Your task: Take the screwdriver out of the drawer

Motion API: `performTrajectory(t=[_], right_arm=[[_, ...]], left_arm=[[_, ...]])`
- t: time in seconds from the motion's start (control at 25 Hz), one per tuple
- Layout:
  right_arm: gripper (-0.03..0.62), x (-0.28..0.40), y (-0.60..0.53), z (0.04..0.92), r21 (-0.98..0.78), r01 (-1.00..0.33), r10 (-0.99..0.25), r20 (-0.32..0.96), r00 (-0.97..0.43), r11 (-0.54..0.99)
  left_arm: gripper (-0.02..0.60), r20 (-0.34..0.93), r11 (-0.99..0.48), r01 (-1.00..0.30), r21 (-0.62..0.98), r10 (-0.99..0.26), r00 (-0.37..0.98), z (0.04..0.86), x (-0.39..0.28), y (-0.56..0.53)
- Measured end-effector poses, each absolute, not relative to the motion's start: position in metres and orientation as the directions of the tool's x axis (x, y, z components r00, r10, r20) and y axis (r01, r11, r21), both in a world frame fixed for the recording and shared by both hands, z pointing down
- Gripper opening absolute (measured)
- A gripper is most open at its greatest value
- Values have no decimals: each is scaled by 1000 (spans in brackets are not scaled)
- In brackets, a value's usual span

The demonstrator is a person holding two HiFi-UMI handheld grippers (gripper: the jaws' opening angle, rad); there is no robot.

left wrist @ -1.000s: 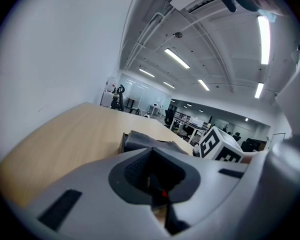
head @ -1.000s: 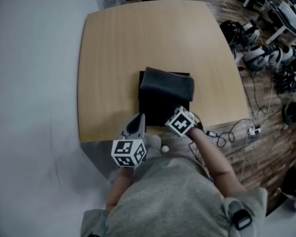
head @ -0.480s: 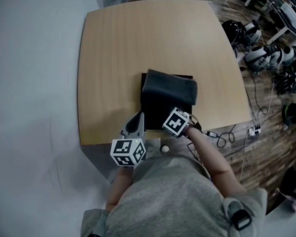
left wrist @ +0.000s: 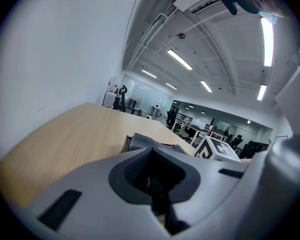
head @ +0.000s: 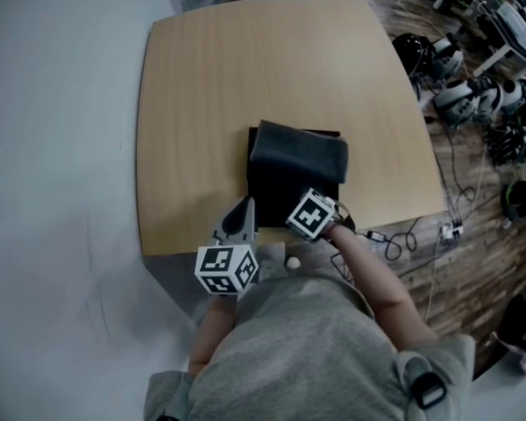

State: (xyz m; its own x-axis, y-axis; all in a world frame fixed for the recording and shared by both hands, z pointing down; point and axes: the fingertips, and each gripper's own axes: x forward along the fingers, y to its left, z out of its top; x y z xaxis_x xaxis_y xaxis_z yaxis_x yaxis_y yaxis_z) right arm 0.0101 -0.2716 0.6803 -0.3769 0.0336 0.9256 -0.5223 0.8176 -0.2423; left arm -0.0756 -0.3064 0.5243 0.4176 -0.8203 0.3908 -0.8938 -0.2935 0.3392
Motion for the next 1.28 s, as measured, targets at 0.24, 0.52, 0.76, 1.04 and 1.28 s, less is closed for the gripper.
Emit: performTrajectory(t=[0.24, 0.52, 0.76, 1.04, 1.28], right_arm=[[84, 9, -276, 661, -187, -520, -42, 917, -397, 834], [85, 14, -270, 625, -114, -530, -167, 876, -453, 840], [84, 25, -259, 583, -36, -600, -349, 786, -511, 799], [84, 29, -237, 547, -38, -699, -514, 650, -560, 714], [85, 21, -195, 524, -68, -764, -602, 572, -557, 642]], left_arm=[[0, 386, -280, -900, 335, -830, 402, 521, -75, -292], [0, 372, -260, -912, 318, -850, 373, 514, -68, -264], [0, 374, -236, -919, 315, -859, 348, 515, -62, -232], [0, 375, -253, -915, 313, -852, 364, 512, -59, -197], [0, 366, -290, -907, 305, -844, 393, 504, -64, -160]])
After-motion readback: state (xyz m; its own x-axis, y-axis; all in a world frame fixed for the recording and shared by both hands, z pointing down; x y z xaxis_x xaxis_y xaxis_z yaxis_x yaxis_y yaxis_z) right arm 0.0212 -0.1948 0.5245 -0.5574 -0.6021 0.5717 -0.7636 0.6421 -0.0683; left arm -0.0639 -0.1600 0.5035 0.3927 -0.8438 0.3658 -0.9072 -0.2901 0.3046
